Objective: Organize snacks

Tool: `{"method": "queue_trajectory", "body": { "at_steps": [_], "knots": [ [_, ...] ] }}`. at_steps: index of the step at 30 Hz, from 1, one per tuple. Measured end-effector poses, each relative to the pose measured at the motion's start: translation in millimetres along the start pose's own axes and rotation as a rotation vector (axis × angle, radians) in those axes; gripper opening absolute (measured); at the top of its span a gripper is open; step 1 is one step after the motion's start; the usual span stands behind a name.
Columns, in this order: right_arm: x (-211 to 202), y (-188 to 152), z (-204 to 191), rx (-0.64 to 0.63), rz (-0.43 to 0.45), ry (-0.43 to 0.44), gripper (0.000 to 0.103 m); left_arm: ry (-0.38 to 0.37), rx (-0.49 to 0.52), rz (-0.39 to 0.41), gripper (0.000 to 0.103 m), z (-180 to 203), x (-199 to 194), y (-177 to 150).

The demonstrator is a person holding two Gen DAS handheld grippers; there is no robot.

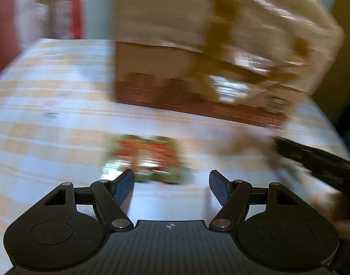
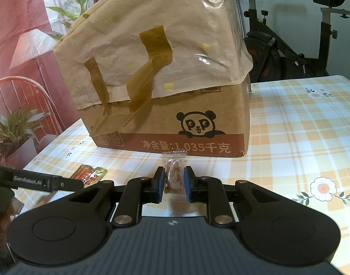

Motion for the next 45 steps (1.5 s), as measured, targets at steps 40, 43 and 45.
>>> {"method": "queue_trajectory", "body": {
  "at_steps": [40, 43, 45],
  "knots": [
    [2, -1, 0, -0.006, -0.013, 0.002, 0.02, -0.037, 0.295, -0.003, 0.047, -1, 34, 19],
    [3, -1, 1, -0.004, -0.015, 0.003, 0.02, -0.037, 0.279, 0.026, 0.03, 3, 27, 20],
    [2, -1, 1, -0.003, -0.014, 0.004, 0.02, -0.023, 0.245, 0.026, 0.03, 3, 26, 20]
  ]
}}
Point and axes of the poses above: each gripper's, at about its wrist camera, not at the fingertips, and x roughly the way its jaws point, z to its right, y to its top, the point moved 7 cm from there along x, roughly the way its jaws point, and after that the axes turned 13 degrees about z, right-handed, at the moved point
